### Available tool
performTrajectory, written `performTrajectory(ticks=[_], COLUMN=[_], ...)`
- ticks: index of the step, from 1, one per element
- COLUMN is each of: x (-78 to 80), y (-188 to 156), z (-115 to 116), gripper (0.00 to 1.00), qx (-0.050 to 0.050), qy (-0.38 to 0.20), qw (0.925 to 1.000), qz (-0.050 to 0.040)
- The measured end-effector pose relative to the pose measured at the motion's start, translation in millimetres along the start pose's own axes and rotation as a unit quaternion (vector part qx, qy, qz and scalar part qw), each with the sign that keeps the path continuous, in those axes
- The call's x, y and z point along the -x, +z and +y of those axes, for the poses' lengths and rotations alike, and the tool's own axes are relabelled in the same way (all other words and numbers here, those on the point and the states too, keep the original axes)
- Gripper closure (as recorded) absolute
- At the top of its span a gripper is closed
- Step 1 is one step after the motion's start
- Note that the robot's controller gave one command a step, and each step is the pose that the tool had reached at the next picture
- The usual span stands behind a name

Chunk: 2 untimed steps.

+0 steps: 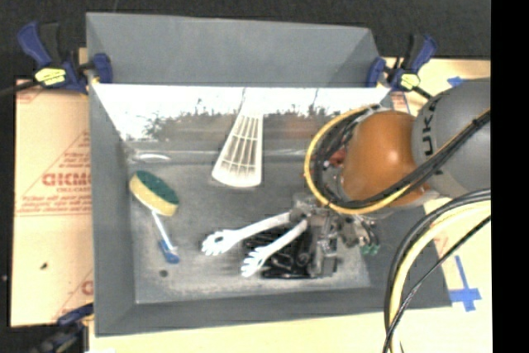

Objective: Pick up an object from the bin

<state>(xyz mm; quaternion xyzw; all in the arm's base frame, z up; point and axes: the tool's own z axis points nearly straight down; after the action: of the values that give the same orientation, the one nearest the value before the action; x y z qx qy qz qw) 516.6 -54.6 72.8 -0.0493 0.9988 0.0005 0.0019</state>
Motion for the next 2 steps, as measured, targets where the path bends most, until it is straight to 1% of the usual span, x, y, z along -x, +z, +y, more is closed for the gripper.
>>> performTrajectory(ticks=[1, 2], x=[-4.5, 51.7], y=[3.5, 1.9], z=[3.8, 32.0], gripper=[0.00, 0.00], qx=[-0.001, -0.001], qy=[-0.005, -0.095], qw=[1.0000, 0.9955], qz=[-0.0016, -0.0048])
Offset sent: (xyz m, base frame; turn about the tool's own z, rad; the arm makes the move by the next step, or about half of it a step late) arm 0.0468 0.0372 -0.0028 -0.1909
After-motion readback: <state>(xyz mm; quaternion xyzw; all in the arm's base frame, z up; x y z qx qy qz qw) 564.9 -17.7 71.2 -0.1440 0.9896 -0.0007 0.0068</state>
